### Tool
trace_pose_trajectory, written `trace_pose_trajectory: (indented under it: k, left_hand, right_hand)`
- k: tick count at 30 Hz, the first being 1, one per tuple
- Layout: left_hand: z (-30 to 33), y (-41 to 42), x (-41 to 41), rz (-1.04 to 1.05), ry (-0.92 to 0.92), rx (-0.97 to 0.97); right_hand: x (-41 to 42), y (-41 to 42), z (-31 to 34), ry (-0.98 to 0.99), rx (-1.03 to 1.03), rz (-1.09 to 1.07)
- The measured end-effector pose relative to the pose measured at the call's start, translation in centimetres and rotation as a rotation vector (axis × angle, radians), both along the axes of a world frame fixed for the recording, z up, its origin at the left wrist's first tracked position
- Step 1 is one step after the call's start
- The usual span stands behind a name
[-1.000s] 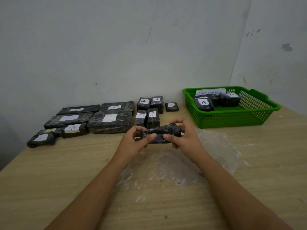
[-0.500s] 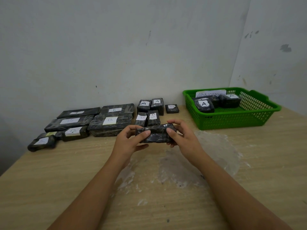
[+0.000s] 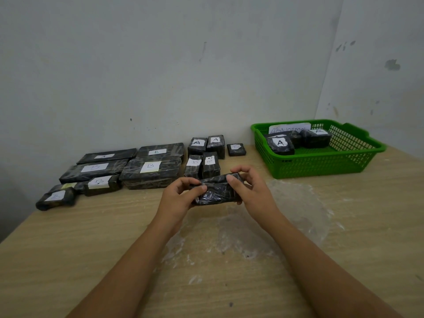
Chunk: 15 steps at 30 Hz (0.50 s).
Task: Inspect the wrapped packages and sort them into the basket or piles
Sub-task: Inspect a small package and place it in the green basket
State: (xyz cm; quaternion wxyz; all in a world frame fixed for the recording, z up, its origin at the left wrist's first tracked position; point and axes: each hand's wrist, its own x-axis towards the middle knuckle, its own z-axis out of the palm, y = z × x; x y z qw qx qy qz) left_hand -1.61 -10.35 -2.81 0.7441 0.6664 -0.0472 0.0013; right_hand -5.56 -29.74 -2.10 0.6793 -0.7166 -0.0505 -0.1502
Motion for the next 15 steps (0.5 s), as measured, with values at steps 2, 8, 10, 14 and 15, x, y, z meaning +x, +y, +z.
trace_pose_trajectory:
  k: [2,8,10,14,15]
  left_hand:
    - [0.05,-0.09,-0.04,0.000,-0.006,0.017]
    - [0.09,-0.43,-0.47,-0.024,-0.006,0.047]
    - [0.18,-0.49,-0.60,-0.043,0.002,0.041]
    - [0.13,-0.27,-0.60,-0.018,-0.031,0.112]
    - [0.10,-0.15,-0.51,-0.009,-0.038,0.123]
  right_hand:
    - [0.08,0.14,-0.21,-0.005,-0.003,-0.008]
    - [0.45,-0.08,-0.51,-0.011,-0.040,-0.038]
    - [0.44,-0.18,-0.49,-0.010,-0.049,-0.043]
    - [0.43,-0.10,-0.66,-0.021,-0.084,-0.060]
    - [0.38,-0.03,-0.70,-0.013,-0.087,-0.052]
